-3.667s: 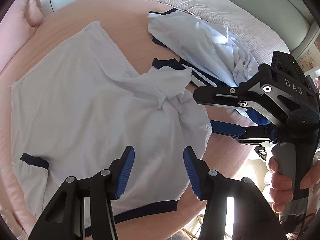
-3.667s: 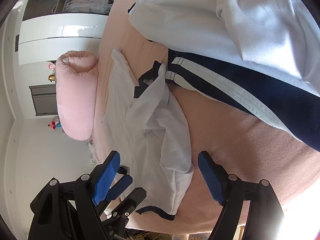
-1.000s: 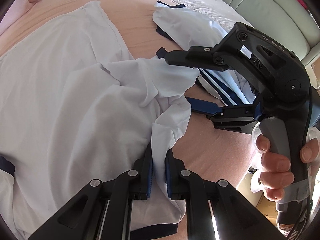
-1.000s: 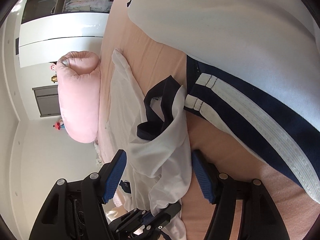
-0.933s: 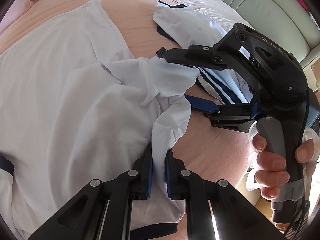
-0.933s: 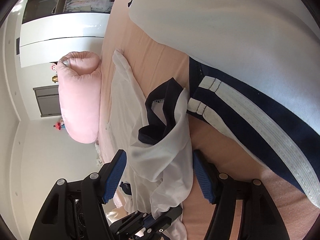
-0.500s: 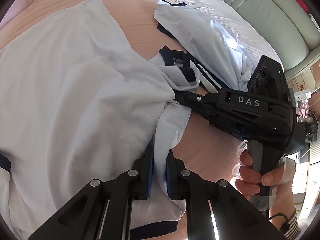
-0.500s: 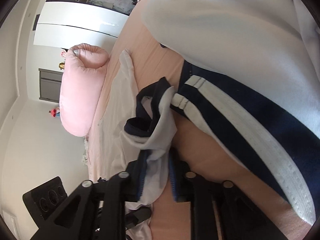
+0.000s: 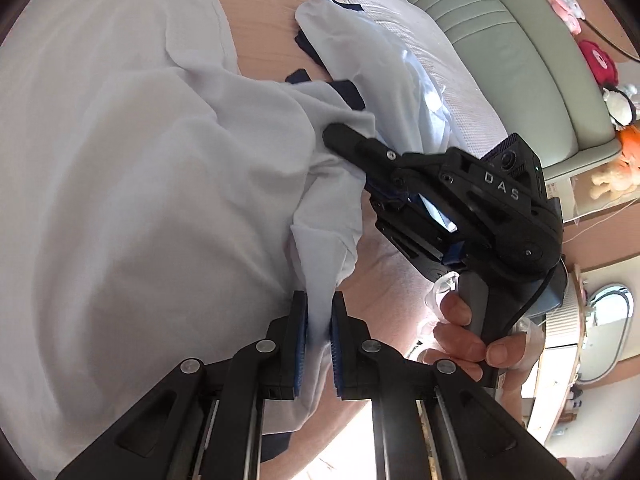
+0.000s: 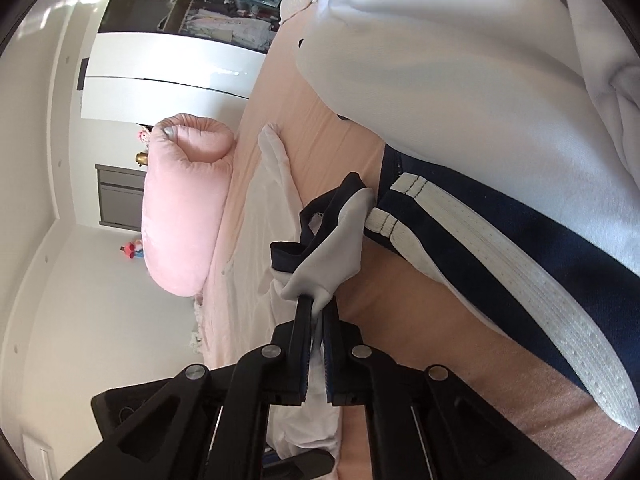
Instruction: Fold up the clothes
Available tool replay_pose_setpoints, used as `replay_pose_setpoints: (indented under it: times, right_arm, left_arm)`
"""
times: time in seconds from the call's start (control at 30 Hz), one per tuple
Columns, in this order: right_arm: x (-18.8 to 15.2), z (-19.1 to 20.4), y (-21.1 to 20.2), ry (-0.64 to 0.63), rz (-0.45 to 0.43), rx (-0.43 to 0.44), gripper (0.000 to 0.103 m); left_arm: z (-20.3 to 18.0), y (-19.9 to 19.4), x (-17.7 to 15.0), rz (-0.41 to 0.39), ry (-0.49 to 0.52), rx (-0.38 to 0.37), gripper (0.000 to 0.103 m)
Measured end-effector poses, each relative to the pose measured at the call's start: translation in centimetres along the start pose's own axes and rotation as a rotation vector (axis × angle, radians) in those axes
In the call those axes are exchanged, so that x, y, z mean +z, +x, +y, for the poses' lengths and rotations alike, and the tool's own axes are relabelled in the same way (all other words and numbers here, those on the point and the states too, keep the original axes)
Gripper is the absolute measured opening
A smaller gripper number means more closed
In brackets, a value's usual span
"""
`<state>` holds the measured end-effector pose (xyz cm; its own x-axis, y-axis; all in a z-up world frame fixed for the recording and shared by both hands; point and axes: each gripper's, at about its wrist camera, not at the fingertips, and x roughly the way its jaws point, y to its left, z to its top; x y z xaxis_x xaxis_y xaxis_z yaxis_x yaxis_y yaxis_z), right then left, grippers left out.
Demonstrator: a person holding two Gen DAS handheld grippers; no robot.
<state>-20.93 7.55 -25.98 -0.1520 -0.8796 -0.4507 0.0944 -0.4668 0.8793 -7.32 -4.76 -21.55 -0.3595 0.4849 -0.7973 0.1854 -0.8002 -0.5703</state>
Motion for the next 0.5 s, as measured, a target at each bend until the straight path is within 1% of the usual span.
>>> replay_pose_setpoints:
  times: [0.07, 0.13, 0.17, 0.27, 0.33, 0.5]
  right_arm:
    - [0.3, 0.3, -0.6, 0.007, -0.011, 0.034, 0.003]
    - [0.5, 0.7, -1.3, 0.006, -0.021, 0.056, 0.003]
    - [0.7, 1.1, -1.8, -0.004, -0.027, 0.055, 0.003]
    - [1.0, 1.8, -2.9, -0.043, -0.034, 0.038, 0.003]
    - [0.9, 1.8, -3.4, -0.048, -0.033, 0.03, 0.003]
    - [0.6, 1.8, -3.3, -0.029, -0.017, 0.079, 0.003]
  left_arm:
    - [-0.7, 0.3, -0.3, 0.022, 0.025, -0.01, 0.009]
    - [-1.6, 0.8, -0.6, 0.039, 0.055, -0.003, 0.009]
    - [-2.0, 1.0, -0.7, 0.043, 0.067, -0.01, 0.009]
    - [-2.5, 1.2, -0.8, 0.051, 0.083, 0.006, 0.009]
    - [-2.3, 1.1, -0.8, 0.056, 0.074, -0.006, 0.009]
    - [-1.9, 0.2, -1.0, 0.055, 0.048, -0.018, 0.009]
